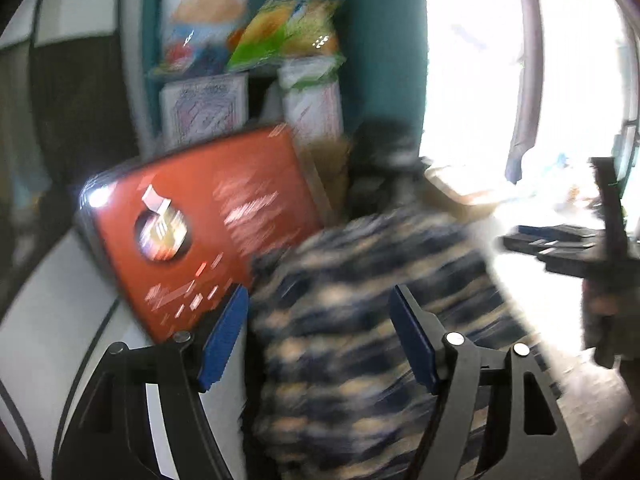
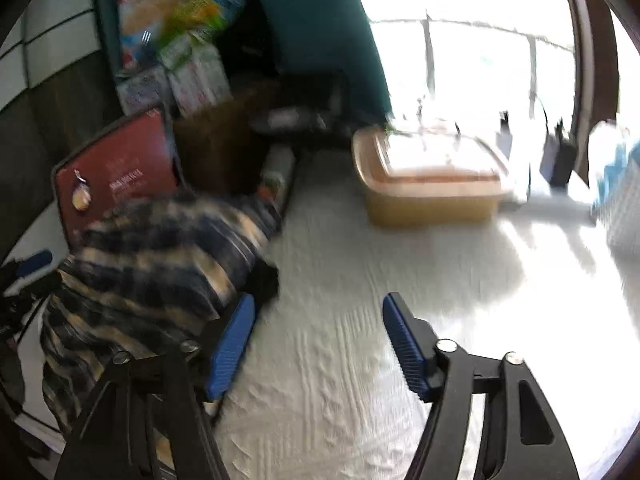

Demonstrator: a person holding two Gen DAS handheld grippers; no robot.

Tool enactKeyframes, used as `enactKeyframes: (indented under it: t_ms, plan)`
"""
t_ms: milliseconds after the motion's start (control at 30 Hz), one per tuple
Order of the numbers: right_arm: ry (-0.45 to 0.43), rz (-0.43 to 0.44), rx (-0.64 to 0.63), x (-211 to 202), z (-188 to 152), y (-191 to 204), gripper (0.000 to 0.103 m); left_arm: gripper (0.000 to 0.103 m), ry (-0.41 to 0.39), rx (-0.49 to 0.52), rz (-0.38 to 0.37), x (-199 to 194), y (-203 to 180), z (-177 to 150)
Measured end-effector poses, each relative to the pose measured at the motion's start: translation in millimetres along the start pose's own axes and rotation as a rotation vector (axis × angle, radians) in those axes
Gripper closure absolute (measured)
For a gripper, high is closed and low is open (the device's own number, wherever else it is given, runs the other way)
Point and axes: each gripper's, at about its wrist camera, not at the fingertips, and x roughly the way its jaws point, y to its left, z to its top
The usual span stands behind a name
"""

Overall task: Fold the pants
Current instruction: 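Carry the pants with both grippers toward the tablet and lower them, then open both grippers and pat the placed pants flat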

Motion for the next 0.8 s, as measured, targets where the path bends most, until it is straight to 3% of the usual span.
enactKeyframes:
  t_ms: [67,133,200,367,800]
  plan:
    - [-0.017,0.028,-0.042,0,9,13,0.054,0.030,-0.005,0.020,-0.044,7,-4,8]
    - [-0.015,0.062,-0.081,5,16,26,0.072,0.030,0.025,0.012,-0.076,25,-3,12]
    - [-0.004,0.102,-0.115,12,18,41,0.079,0.030,0.085,-0.016,-0.117,47,4,10]
    - [0.055,0.126,-0.165,38,14,60,0.079,0.030,0.217,-0.105,-0.103,89,25,0]
    - [0.124,0.091,-0.185,78,14,54,0.080,0.030,0.237,-0.123,-0.105,110,28,-5]
